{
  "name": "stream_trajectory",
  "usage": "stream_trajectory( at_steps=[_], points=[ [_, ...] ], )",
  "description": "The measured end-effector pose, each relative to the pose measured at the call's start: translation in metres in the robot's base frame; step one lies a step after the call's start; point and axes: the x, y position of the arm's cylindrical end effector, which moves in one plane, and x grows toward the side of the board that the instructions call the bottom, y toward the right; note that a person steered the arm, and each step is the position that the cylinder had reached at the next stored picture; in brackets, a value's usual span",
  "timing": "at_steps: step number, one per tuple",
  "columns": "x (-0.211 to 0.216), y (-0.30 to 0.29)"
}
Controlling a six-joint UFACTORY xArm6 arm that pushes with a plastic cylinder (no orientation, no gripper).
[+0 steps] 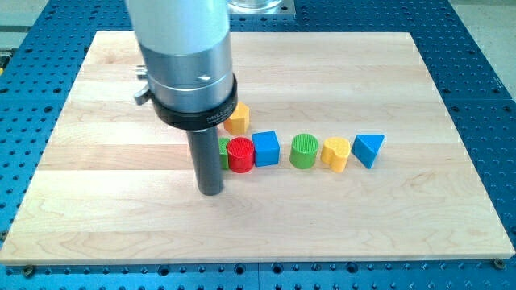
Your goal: Push the green star diagonally in between the red blocks
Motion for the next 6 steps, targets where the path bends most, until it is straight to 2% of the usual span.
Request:
stream_trajectory(
  at_steps=[2, 3, 4, 5, 6],
  points=[
    [-0.031, 0.000],
    [-0.031, 0.000],
    [-0.024, 0.000],
    [0.014, 0.011],
    [0.014, 0.024]
  ],
)
